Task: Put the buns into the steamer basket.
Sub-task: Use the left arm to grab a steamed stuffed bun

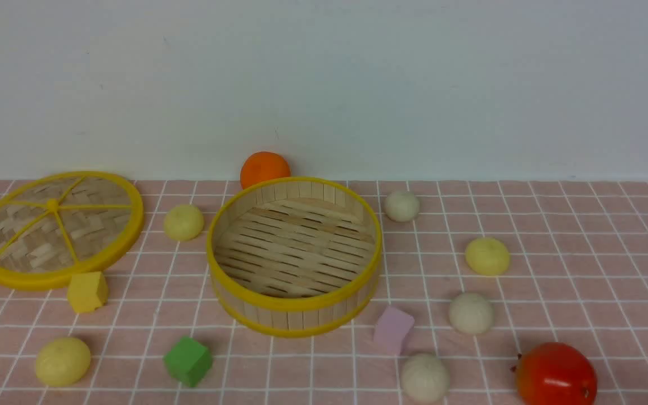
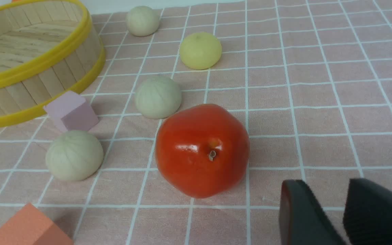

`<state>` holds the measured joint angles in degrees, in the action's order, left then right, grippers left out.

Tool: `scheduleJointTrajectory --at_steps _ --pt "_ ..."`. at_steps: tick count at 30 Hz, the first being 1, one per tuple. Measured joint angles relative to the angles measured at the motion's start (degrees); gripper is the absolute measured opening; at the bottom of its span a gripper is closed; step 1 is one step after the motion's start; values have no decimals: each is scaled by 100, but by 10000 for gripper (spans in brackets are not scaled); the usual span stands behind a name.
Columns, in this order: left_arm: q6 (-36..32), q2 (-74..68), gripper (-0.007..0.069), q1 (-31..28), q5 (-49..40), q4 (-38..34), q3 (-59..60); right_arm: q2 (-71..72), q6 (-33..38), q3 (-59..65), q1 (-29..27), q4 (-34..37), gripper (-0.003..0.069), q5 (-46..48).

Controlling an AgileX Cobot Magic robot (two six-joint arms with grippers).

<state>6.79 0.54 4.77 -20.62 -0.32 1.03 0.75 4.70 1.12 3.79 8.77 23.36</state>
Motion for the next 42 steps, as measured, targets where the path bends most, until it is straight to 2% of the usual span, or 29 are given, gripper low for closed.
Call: scheduleJointTrajectory --at_steps 37,42 --pt "-7 0 241 0 13 32 0 0 0 0 0 0 241 0" --pt "-8 0 241 0 664 66 59 0 0 0 0 0 241 0"
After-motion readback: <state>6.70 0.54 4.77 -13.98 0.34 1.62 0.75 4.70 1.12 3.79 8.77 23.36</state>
